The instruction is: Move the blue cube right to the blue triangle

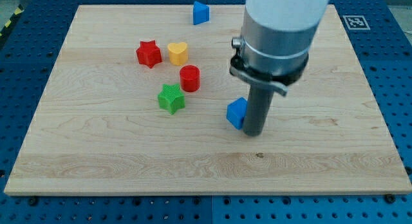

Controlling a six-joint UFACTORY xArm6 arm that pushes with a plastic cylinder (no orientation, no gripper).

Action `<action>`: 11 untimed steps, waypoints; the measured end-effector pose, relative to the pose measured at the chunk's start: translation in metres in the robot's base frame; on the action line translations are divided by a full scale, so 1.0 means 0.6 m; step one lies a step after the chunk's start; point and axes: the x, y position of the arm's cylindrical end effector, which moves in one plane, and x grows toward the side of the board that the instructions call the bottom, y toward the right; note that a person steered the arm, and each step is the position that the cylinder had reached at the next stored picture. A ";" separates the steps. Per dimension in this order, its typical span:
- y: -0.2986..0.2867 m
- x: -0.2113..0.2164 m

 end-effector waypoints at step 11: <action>-0.091 -0.161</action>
